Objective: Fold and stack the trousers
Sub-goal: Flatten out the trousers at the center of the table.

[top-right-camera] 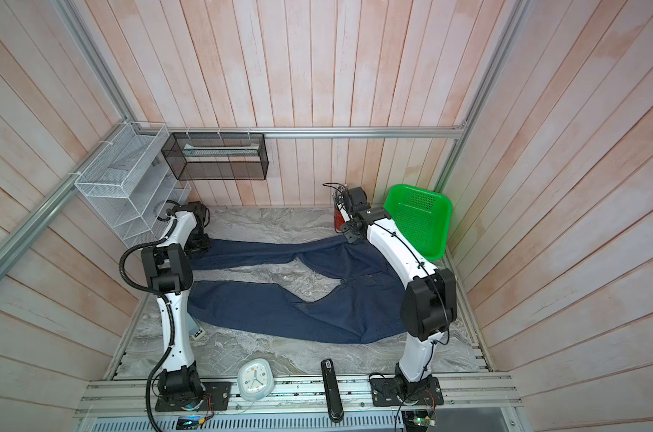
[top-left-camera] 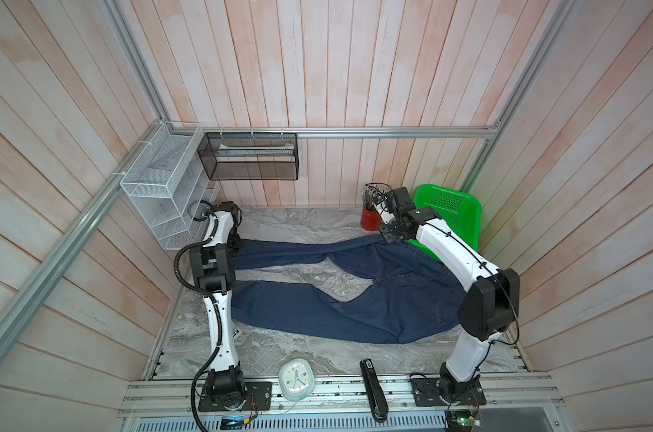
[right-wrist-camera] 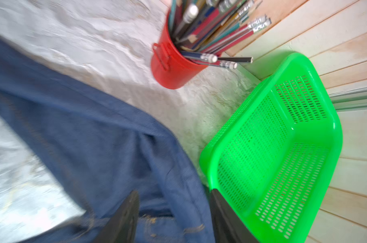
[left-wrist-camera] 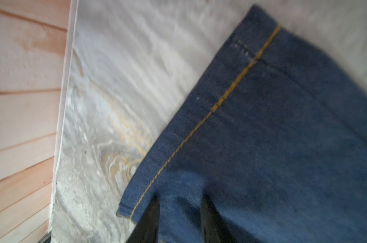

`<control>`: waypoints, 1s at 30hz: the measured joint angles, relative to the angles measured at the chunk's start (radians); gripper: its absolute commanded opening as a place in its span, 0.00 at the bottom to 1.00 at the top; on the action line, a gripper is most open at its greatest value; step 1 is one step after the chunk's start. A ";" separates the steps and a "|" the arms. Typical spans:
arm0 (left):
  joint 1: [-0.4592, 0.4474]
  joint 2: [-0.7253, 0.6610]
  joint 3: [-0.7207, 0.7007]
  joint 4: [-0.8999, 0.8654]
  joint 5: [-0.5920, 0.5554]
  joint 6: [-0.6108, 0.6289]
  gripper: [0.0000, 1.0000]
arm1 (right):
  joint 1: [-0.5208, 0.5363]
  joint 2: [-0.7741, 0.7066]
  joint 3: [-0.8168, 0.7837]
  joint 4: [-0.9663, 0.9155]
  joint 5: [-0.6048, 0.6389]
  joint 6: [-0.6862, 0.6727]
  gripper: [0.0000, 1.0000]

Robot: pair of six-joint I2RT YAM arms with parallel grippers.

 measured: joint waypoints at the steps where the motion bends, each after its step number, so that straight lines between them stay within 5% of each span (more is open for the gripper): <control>1: 0.005 0.013 0.025 -0.001 0.000 0.003 0.36 | 0.007 -0.025 -0.031 0.005 -0.029 0.016 0.53; 7: 0.028 0.033 0.063 -0.006 0.008 0.020 0.37 | 0.014 -0.047 -0.237 0.049 -0.248 0.144 0.41; 13: 0.028 0.032 0.063 -0.006 0.008 0.027 0.37 | 0.045 0.043 -0.334 0.108 -0.372 0.265 0.39; 21: 0.028 0.032 0.063 -0.005 0.008 0.030 0.37 | 0.077 0.127 -0.421 0.166 -0.365 0.317 0.37; 30: 0.029 0.032 0.063 -0.005 0.012 0.031 0.37 | 0.078 0.037 -0.553 0.228 -0.322 0.344 0.35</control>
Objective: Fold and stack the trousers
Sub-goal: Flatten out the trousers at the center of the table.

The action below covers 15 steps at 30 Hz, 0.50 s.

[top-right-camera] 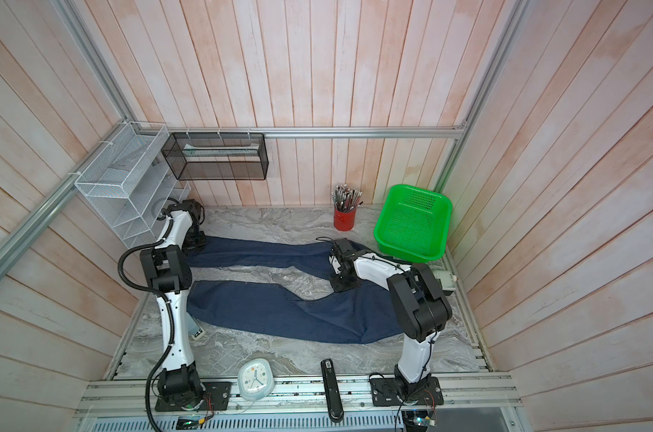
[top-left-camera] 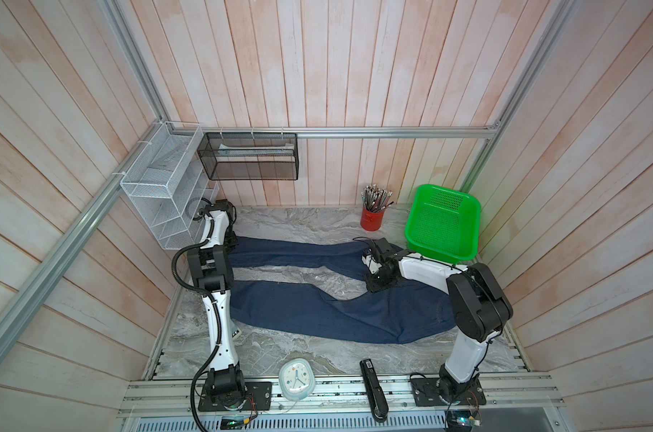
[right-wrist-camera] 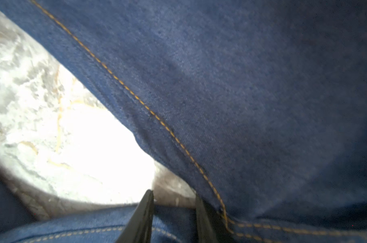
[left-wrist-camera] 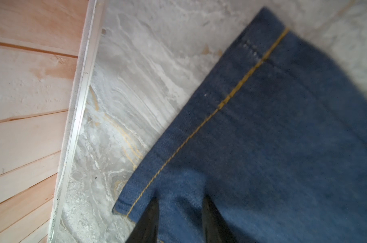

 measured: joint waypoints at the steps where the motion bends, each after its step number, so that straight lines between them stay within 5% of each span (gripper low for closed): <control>1: 0.000 0.000 0.000 0.000 0.000 0.000 0.37 | 0.001 -0.014 -0.016 -0.003 0.000 0.002 0.35; 7: 0.001 0.000 0.000 0.000 0.004 0.001 0.37 | 0.010 -0.074 -0.048 -0.118 -0.008 0.024 0.43; 15: 0.001 -0.002 0.000 0.001 0.016 0.005 0.38 | 0.007 -0.052 0.228 -0.168 0.028 0.037 0.51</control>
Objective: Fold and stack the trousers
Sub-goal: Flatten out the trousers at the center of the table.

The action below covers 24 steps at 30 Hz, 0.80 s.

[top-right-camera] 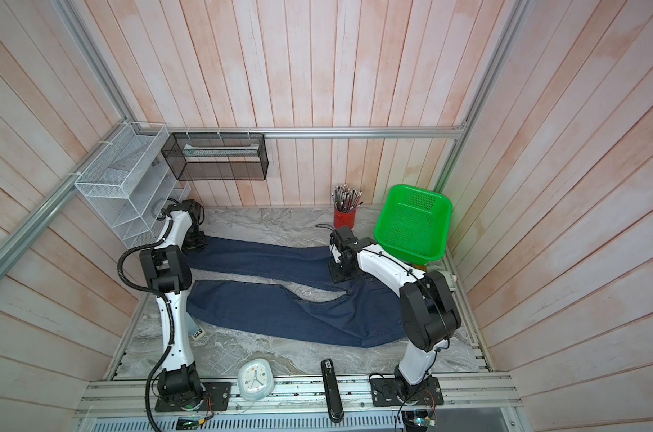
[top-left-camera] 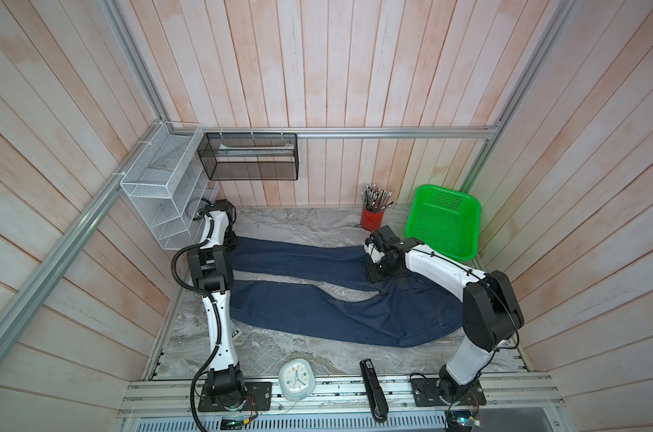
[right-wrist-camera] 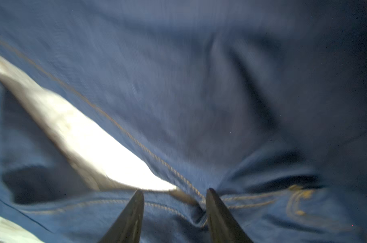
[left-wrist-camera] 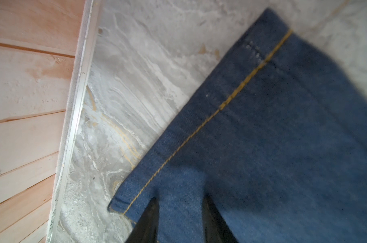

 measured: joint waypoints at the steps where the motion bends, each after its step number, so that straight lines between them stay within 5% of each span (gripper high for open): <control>1: 0.000 0.000 0.000 0.000 0.003 0.001 0.38 | -0.002 0.014 0.024 0.011 0.002 0.000 0.50; 10: 0.000 -0.002 0.000 0.000 0.008 0.002 0.39 | -0.016 0.216 0.013 0.074 0.011 0.007 0.45; 24: 0.004 -0.008 -0.011 0.000 0.014 0.002 0.41 | -0.016 0.004 -0.225 0.066 0.012 0.071 0.52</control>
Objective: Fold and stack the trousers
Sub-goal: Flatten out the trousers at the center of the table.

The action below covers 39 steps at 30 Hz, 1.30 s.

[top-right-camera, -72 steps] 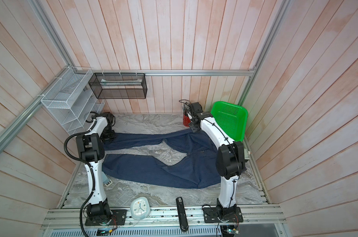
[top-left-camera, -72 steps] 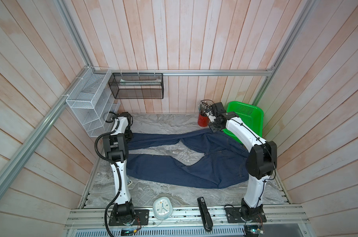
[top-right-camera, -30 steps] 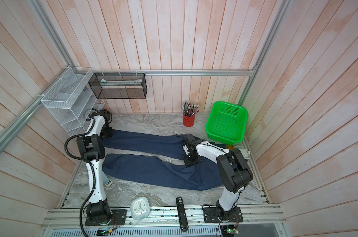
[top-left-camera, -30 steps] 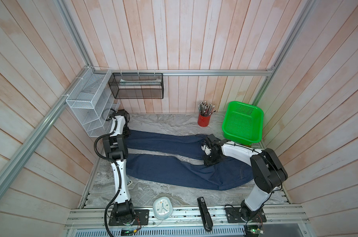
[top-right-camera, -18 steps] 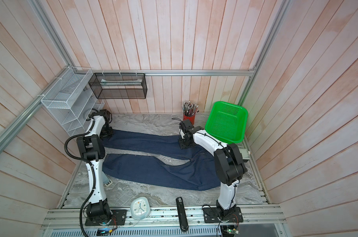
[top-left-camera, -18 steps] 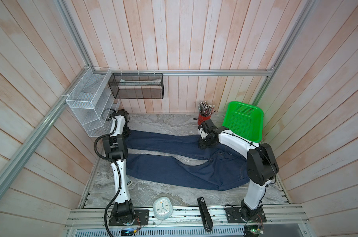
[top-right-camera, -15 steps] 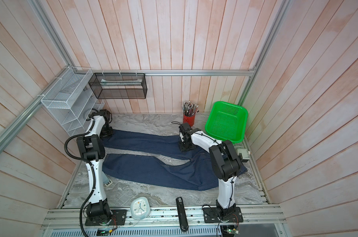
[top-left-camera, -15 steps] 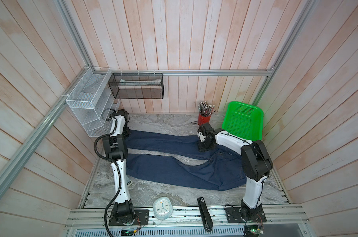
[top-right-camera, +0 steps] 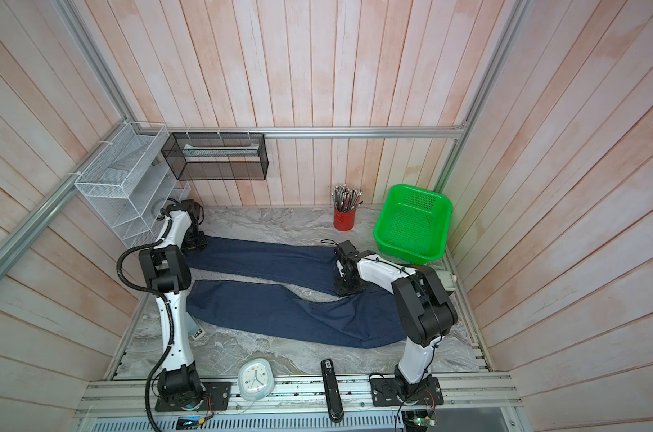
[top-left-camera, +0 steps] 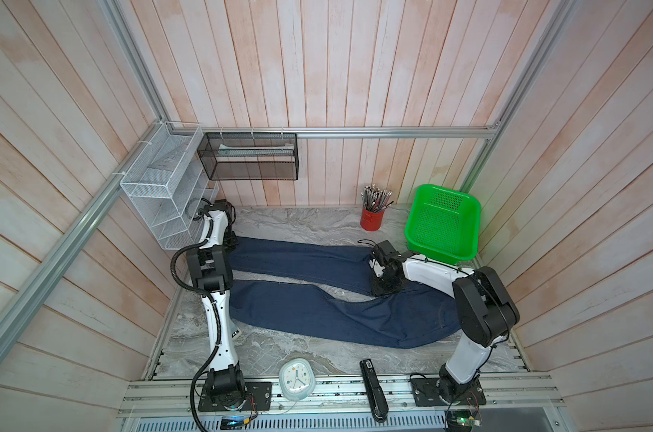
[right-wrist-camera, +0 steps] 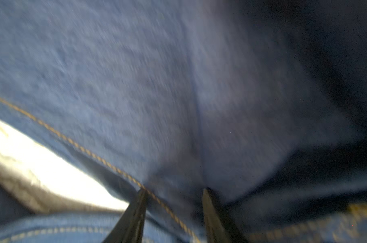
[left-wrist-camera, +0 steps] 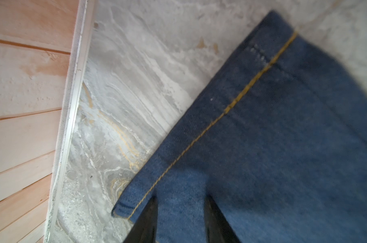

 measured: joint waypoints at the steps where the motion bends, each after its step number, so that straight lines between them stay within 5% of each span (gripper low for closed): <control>1: 0.000 -0.001 -0.002 0.000 0.000 0.000 0.41 | 0.000 -0.015 0.013 -0.016 0.006 0.011 0.53; 7: 0.000 -0.011 -0.016 0.006 0.008 0.004 0.47 | -0.079 -0.236 0.087 0.002 0.023 0.142 0.56; 16: -0.039 -0.061 -0.039 0.018 0.047 0.006 0.56 | -0.513 -0.781 -0.098 0.016 0.081 0.451 0.68; 23: -0.076 -0.131 -0.060 0.024 0.069 0.006 0.57 | -0.757 -0.780 -0.306 0.007 -0.061 0.549 0.68; 39: -0.073 -0.148 -0.072 0.026 0.071 0.005 0.57 | -0.993 -0.696 -0.489 0.179 -0.359 0.682 0.64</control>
